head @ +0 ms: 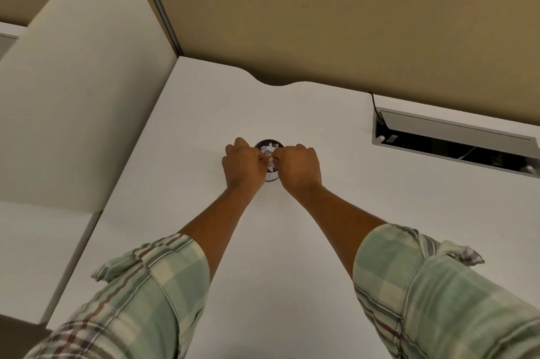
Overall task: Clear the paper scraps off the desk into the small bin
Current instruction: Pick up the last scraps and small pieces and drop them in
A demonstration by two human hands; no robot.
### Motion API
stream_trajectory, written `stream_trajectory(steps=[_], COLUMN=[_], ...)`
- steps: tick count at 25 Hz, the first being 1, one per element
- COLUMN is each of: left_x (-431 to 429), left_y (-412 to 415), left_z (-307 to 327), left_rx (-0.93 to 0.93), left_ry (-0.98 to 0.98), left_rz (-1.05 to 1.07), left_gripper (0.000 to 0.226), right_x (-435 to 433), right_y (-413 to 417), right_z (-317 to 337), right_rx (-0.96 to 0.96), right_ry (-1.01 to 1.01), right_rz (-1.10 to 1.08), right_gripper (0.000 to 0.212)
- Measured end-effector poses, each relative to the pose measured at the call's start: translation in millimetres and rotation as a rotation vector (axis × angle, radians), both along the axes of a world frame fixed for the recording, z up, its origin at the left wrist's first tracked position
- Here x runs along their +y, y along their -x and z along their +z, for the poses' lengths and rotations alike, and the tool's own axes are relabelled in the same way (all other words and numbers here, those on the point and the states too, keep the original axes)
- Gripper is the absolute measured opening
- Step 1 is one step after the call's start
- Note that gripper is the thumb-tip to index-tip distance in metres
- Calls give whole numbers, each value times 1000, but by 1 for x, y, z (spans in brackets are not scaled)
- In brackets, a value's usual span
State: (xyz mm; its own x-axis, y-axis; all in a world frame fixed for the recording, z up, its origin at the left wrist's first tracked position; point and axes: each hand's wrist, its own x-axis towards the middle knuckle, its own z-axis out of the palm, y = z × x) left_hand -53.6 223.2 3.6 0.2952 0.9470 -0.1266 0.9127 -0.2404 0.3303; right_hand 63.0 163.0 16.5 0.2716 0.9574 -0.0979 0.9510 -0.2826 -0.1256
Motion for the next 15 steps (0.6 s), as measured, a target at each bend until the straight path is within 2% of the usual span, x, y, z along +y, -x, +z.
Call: stream_trajectory(steps=[4,6,9,12,15], left_x=[-1,-1,-1,-1,2], left_y=[-6,-7,-4,4,15], left_z=[-6,-7,-5,-5,-5], left_rx=[92,67,-101,-220,-459], left_ry=[14,30,84,74,95], left_rz=[32,50,110,71,146], left_gripper=[20,20,19,11,6], right_x=[6,11,9,0,-6], right_y=[8,11,7,-1,-5], right_z=[-3,-1,0,-1,-3], right_rx=[-34,-35,14,92,118], right_ry=[104,132,113,42,-24], right_rz=[24,16,1,-20,-58], right_gripper=[14,17,19,23,22])
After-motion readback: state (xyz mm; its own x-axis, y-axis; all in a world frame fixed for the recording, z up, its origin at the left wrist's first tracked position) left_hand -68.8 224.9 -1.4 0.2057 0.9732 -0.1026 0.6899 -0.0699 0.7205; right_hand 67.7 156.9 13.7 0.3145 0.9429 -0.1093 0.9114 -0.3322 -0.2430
